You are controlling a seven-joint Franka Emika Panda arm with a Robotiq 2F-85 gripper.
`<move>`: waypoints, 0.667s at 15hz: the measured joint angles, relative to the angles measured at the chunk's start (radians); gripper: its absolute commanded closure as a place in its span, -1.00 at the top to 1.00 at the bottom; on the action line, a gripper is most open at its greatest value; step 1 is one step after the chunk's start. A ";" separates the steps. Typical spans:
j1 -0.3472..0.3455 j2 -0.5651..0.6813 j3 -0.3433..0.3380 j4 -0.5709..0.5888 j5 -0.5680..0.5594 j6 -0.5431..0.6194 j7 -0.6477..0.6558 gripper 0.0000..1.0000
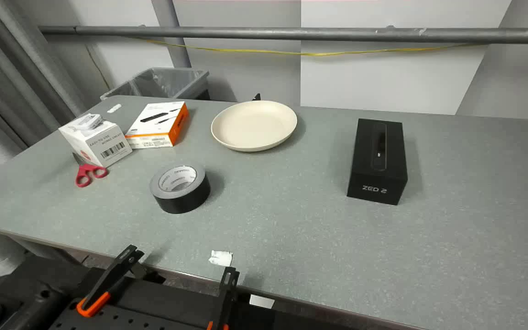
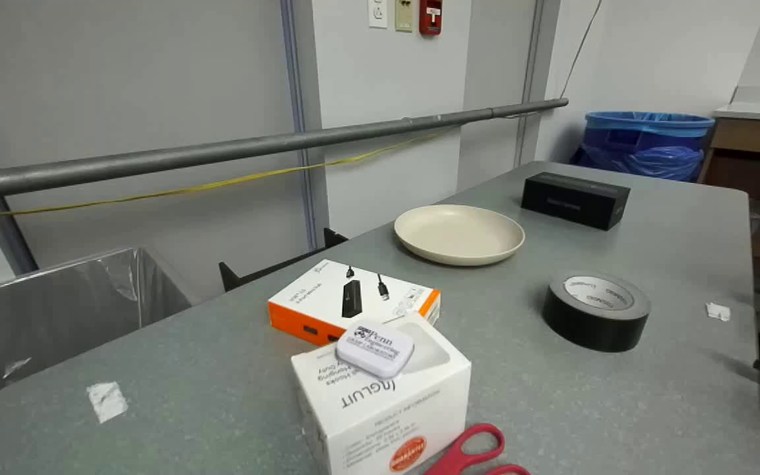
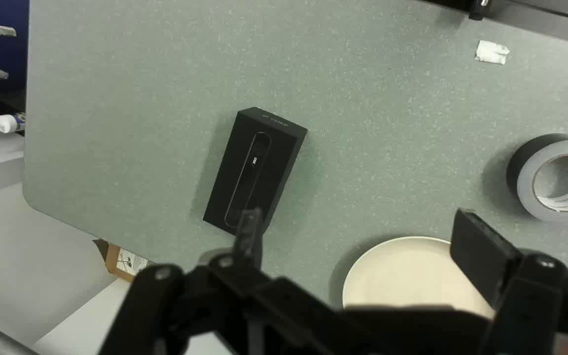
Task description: Pick up the seal tape and put it on the white plate
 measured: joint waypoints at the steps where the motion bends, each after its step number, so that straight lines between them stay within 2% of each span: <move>1: 0.000 0.000 0.000 -0.001 0.000 0.000 0.000 1.00; 7: 0.002 0.000 0.000 -0.001 0.000 0.000 0.000 1.00; 10: 0.033 0.011 0.003 -0.011 0.020 0.003 -0.015 1.00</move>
